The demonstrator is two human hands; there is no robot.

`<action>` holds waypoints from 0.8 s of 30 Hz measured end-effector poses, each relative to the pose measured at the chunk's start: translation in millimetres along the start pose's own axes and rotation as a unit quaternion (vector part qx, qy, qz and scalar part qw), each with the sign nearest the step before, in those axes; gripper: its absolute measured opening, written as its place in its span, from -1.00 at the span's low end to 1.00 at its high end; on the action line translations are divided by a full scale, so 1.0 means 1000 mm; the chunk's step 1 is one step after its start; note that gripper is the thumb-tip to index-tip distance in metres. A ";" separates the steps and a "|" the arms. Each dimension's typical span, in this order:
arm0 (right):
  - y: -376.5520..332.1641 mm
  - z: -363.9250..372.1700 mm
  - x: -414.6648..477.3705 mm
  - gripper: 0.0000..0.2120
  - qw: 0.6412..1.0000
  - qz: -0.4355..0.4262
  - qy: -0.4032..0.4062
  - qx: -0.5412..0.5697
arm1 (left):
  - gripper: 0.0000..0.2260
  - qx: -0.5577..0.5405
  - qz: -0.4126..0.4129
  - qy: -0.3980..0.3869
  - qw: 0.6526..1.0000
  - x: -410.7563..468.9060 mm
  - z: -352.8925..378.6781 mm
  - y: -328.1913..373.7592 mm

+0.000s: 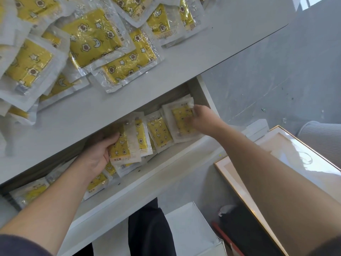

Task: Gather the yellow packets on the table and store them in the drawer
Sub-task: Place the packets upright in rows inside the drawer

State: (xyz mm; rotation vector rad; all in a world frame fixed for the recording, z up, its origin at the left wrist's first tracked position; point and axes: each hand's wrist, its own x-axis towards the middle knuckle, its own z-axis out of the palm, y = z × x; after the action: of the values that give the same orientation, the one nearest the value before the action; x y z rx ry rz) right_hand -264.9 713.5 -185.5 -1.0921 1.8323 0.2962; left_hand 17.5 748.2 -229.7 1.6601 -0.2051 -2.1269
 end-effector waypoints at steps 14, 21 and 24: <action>-0.013 0.037 -0.018 -0.93 0.997 -0.067 0.021 -0.018 | -0.81 -0.022 -0.014 0.013 1.000 -0.008 -0.008 0.006; -0.010 0.044 -0.009 -0.83 0.969 0.001 0.153 -0.195 | -0.81 -0.015 -0.005 -0.004 1.000 -0.014 -0.001 0.002; -0.010 0.047 -0.020 -0.61 0.996 -0.012 0.045 0.075 | -0.67 -0.014 -0.009 -0.016 1.000 -0.012 0.010 -0.005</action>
State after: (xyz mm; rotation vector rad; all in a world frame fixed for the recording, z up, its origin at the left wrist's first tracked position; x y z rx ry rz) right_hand -225.7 747.0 -190.7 -1.0360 1.8862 0.0943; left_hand 8.9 756.5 -218.3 1.6194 -0.1693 -2.1614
